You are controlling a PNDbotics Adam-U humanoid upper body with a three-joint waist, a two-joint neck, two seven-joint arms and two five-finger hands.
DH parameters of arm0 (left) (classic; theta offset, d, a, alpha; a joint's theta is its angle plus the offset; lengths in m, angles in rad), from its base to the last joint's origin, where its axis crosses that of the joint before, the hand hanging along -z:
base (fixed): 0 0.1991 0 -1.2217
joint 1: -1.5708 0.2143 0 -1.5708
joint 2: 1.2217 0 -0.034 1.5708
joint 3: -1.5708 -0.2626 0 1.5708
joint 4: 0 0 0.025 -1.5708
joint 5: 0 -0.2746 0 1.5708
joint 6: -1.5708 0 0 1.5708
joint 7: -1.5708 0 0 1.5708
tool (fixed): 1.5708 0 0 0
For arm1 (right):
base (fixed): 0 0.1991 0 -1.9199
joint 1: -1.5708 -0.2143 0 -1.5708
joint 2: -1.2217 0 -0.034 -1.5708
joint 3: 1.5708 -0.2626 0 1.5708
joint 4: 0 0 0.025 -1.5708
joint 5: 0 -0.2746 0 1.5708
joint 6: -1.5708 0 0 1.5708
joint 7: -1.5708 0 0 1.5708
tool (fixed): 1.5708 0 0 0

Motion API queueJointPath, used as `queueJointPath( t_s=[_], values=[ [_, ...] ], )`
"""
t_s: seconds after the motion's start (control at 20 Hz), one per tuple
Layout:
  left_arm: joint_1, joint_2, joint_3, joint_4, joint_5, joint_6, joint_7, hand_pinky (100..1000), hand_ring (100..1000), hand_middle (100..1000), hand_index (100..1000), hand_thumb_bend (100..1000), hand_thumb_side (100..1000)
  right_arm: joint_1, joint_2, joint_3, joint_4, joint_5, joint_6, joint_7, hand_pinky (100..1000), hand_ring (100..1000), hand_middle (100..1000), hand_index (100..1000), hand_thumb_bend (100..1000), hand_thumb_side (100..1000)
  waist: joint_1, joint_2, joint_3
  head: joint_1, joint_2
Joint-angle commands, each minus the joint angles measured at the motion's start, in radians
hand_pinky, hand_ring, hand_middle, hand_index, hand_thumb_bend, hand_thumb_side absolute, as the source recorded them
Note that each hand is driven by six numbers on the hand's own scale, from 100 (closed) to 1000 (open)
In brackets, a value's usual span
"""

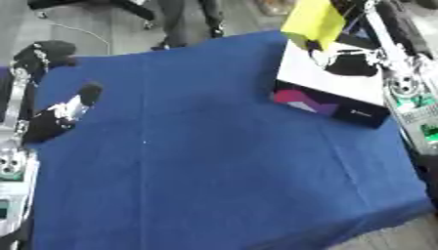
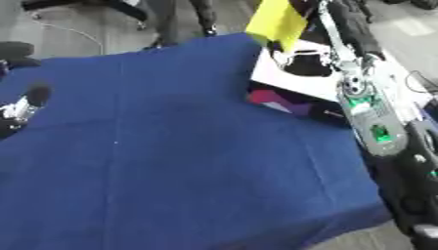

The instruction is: Pick up the objects with one hand, pass them to the other hand, and then place them into the box on the other side of the table.

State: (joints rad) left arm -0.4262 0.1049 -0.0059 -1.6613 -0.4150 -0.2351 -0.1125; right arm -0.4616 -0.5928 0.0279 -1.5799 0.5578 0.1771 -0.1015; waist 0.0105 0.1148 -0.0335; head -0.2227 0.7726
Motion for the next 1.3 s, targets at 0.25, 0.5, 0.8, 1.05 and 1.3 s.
queueJointPath(
  t_s=[0.25, 0.5, 0.8, 1.05, 1.3],
  values=[
    [-0.008, 0.000, -0.032, -0.051, 0.019, -0.015, -0.043, 817, 666, 713, 746, 653, 651, -0.142, -0.096, 0.005, 0.583, -0.096, -0.148, -0.095, 586, 651, 400, 633, 100, 100, 0.001, -0.008, 0.031, -0.073, -0.003],
    [-0.009, 0.003, -0.032, -0.065, 0.020, -0.015, -0.057, 817, 665, 712, 746, 651, 650, -0.162, -0.115, -0.001, 0.676, -0.049, -0.226, -0.024, 767, 881, 837, 1000, 558, 599, -0.005, -0.002, 0.036, -0.080, -0.003],
    [-0.005, 0.012, -0.021, -0.063, 0.009, -0.010, -0.060, 817, 663, 710, 745, 649, 651, -0.120, -0.124, -0.054, 0.339, 0.102, -0.238, 0.001, 823, 921, 900, 1000, 728, 625, -0.014, -0.005, 0.031, -0.075, -0.003],
    [0.003, 0.039, -0.007, -0.056, -0.009, -0.004, -0.060, 816, 660, 707, 744, 653, 653, -0.089, -0.086, -0.079, 0.009, 0.211, -0.220, 0.036, 838, 911, 903, 1000, 685, 503, -0.015, -0.008, 0.027, -0.039, -0.003],
    [0.006, 0.136, 0.016, -0.050, -0.083, 0.011, -0.063, 814, 663, 710, 755, 651, 640, -0.006, 0.048, -0.027, -0.277, 0.194, -0.288, 0.055, 802, 872, 821, 994, 520, 331, -0.007, -0.006, 0.026, 0.166, -0.003]
  ],
)
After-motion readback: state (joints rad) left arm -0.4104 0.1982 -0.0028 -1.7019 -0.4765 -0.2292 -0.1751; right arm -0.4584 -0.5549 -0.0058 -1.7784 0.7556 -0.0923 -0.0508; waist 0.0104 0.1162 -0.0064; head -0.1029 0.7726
